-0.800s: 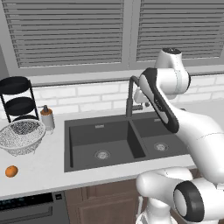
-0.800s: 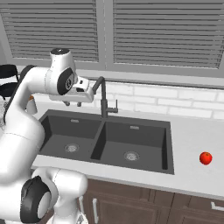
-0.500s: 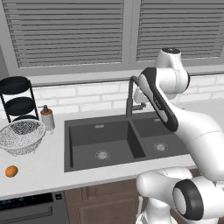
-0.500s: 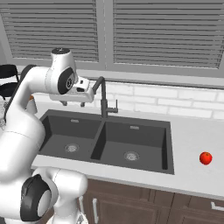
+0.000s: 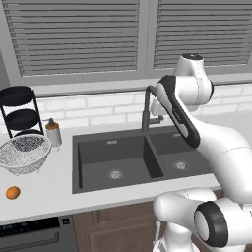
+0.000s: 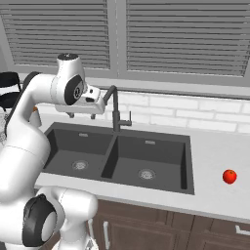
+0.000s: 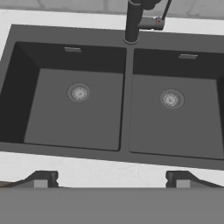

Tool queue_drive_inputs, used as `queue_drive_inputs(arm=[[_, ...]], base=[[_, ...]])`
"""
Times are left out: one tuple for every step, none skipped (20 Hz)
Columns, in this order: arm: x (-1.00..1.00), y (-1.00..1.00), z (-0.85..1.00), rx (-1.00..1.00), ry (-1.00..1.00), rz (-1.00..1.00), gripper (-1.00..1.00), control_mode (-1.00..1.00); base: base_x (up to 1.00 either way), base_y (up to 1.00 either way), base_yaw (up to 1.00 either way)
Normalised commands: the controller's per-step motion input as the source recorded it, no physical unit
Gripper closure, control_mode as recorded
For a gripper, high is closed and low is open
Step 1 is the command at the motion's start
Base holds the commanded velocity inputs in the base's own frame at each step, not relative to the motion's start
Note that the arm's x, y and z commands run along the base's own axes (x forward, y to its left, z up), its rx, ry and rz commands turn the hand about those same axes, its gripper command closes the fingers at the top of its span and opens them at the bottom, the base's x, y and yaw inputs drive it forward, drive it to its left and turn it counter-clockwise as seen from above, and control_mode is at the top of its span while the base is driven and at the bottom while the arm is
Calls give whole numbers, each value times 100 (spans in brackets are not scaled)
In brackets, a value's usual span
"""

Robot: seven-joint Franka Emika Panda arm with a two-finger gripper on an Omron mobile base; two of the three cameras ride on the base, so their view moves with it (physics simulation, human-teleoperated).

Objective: Put the colander in the sink, put the apple, tangerine in the colander, and turn on the sink faucet and pour water over the colander.

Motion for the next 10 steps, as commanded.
queue_drive_inputs(arm=[[0,0,0,0,0,0,-100,-100],[0,0,0,0,0,0,-100,-100],[0,0,0,0,0,0,-100,-100],[0,0,0,0,0,0,-100,-100],[0,0,0,0,0,0,-100,-100],[0,0,0,0,0,0,-100,-100],[0,0,0,0,0,0,-100,-100],[0,0,0,0,0,0,-100,-100],[0,0,0,0,0,0,-100,-100],[0,0,0,0,0,0,-100,-100]], base=[[0,0,0],[0,0,0],[0,0,0],[0,0,0],[0,0,0],[0,0,0],[0,0,0],[0,0,0],[0,0,0],[0,0,0]])
